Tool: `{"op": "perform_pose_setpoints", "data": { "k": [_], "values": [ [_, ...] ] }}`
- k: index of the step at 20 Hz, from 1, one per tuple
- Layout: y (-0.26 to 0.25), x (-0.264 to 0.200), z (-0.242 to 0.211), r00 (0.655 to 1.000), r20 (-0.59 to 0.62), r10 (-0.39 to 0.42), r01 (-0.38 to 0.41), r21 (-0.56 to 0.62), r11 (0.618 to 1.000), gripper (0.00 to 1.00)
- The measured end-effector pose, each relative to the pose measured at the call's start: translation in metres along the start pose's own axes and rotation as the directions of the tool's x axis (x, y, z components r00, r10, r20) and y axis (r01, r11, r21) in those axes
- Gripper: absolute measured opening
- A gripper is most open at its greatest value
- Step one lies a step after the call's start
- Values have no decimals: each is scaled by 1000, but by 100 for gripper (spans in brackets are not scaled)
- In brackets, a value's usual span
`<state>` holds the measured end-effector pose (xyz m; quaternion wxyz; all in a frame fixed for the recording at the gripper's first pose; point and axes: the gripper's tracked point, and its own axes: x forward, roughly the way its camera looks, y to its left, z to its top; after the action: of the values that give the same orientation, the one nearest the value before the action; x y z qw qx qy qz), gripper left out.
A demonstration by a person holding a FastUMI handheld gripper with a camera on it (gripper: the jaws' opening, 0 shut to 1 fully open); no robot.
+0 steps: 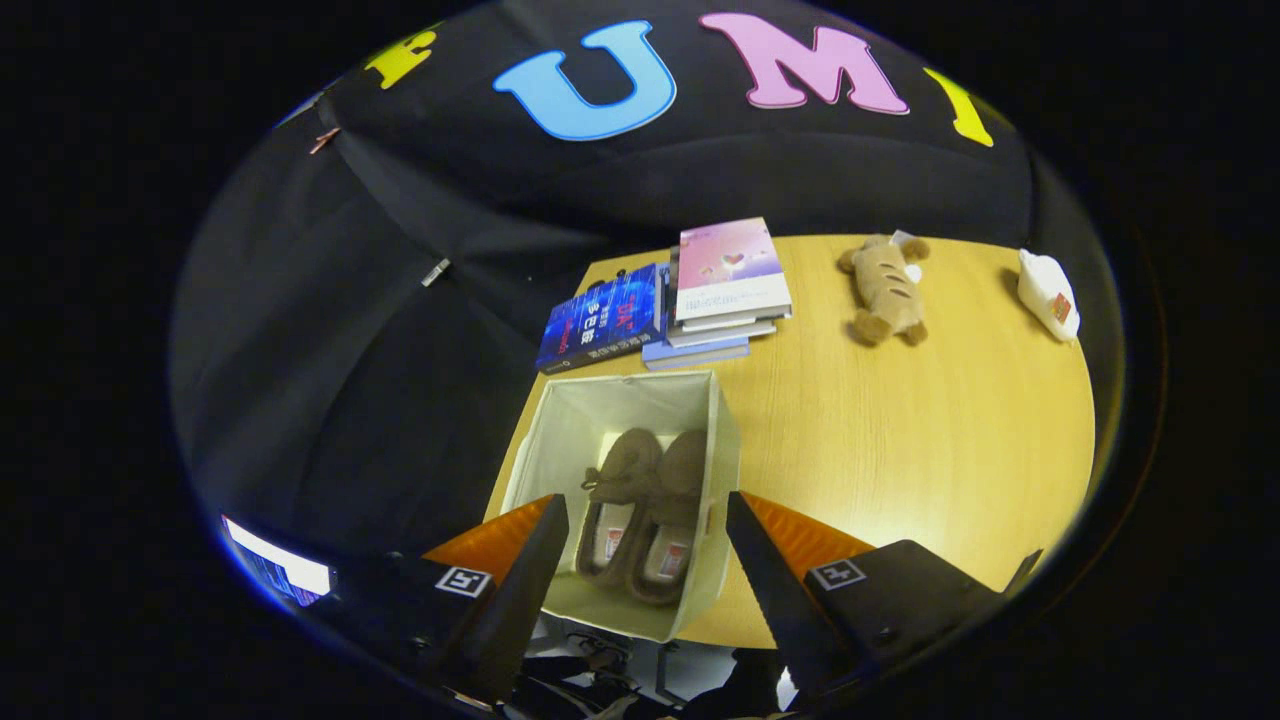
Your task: Open the storage box then place both shoes into the box .Put the left shoe in first, then the right shoe, with the right side of both shoes facing outward in a uniform manner.
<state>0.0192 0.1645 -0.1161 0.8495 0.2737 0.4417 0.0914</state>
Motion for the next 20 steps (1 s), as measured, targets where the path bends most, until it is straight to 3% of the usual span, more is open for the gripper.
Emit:
{"op": "perform_pose_setpoints", "data": {
  "k": [5, 10, 13, 17, 20],
  "values": [
    [-42, -60, 37, 970, 242, -23, 41, -69, 997, 99],
    [-93, -125, 77, 896, 439, -62, 145, -158, 977, 99],
    [-119, -158, 90, 852, 517, -83, 219, -208, 953, 99],
    [-129, -194, 92, 826, 561, -60, 219, -220, 951, 99],
    [-135, -219, 94, 782, 621, -50, 240, -226, 944, 99]
  ]
}}
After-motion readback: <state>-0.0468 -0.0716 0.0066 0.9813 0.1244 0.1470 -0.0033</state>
